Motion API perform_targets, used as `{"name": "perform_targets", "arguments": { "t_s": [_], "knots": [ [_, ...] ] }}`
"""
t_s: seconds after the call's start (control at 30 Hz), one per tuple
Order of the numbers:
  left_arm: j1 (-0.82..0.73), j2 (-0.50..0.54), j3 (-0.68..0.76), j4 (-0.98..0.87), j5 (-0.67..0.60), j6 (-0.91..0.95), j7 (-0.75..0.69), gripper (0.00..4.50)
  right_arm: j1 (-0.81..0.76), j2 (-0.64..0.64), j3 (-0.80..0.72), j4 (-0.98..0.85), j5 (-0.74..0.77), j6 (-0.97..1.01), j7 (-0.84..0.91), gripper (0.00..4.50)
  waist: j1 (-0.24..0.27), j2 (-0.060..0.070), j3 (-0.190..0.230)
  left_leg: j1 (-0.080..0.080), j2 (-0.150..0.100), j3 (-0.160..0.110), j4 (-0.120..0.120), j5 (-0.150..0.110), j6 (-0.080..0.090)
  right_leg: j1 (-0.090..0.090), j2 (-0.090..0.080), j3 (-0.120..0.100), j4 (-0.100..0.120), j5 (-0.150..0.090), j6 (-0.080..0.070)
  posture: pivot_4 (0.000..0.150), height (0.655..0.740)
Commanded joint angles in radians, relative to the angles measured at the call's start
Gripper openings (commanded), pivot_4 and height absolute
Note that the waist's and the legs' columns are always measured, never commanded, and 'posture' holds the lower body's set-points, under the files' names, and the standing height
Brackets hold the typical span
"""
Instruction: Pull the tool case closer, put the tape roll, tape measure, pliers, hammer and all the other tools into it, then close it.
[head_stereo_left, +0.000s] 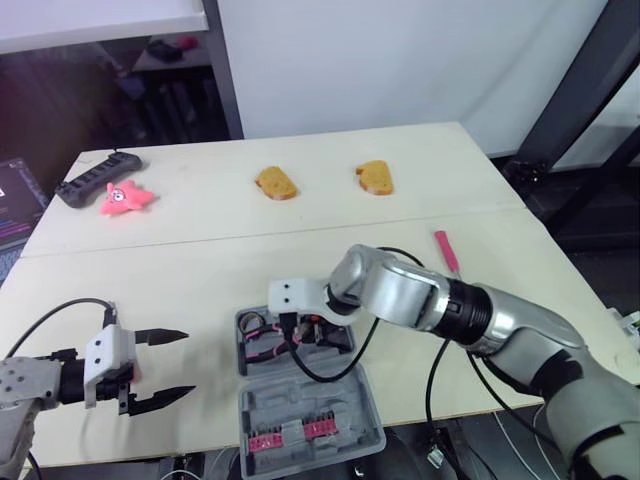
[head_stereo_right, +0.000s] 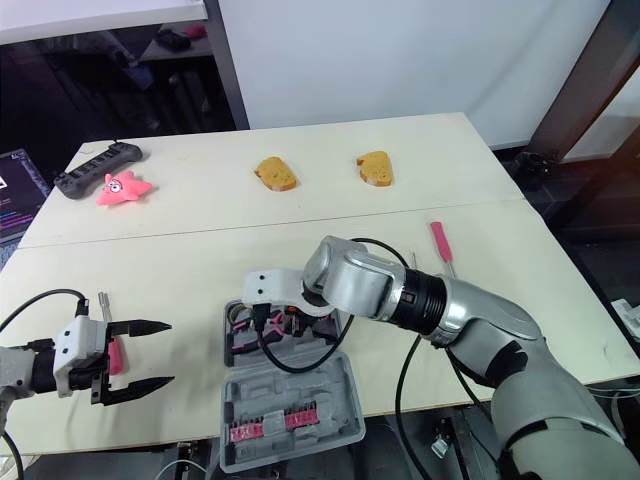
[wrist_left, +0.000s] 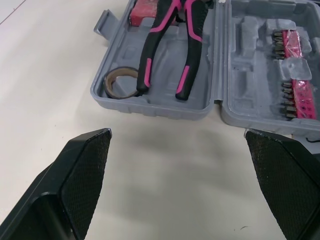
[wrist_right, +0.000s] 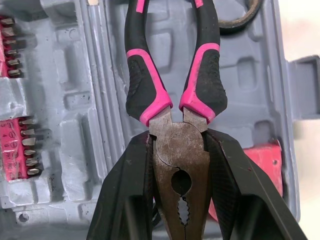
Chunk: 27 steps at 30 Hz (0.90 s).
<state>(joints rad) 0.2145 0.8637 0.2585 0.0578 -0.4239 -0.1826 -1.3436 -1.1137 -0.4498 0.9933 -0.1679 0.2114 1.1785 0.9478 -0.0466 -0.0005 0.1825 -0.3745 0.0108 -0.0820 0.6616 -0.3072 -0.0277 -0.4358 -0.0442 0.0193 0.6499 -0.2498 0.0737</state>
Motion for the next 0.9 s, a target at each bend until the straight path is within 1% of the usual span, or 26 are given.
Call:
{"name": "perform_targets", "arguments": {
  "t_s": [0.03,0.43,0.67,0.9],
  "knots": [
    [-0.008,0.010,0.030,-0.016,-0.014,0.002,0.005,4.50,-0.003,0.006,-0.007,0.000,-0.017,-0.026,0.014,0.98,0.000,0.000,0.000,0.000,0.000,0.000,0.000,0.000,0.000,0.000,0.000,0.000,0.000,0.000,0.000,0.150,0.7400],
    [-0.049,0.011,0.020,0.001,-0.008,0.009,0.001,4.50,0.012,0.041,0.010,0.049,-0.063,-0.078,0.036,0.98,-0.004,0.000,0.000,0.000,0.000,0.000,0.000,0.000,0.000,0.000,0.001,0.000,0.000,0.000,0.000,0.150,0.7400],
    [-0.056,0.008,0.017,-0.002,-0.007,0.013,0.004,4.50,0.066,0.080,0.033,0.126,-0.109,-0.130,0.035,0.98,-0.024,0.000,0.000,0.001,0.001,-0.001,-0.001,0.000,0.000,0.000,0.001,0.000,0.001,0.000,0.000,0.150,0.7400],
    [-0.059,0.008,0.016,-0.002,-0.004,0.015,0.004,4.50,0.097,0.095,0.016,0.175,-0.157,-0.170,0.037,0.98,-0.023,0.000,0.000,0.001,0.001,-0.001,-0.001,0.000,0.000,0.000,0.001,0.000,0.001,0.000,0.000,0.150,0.7400]
  ]
}}
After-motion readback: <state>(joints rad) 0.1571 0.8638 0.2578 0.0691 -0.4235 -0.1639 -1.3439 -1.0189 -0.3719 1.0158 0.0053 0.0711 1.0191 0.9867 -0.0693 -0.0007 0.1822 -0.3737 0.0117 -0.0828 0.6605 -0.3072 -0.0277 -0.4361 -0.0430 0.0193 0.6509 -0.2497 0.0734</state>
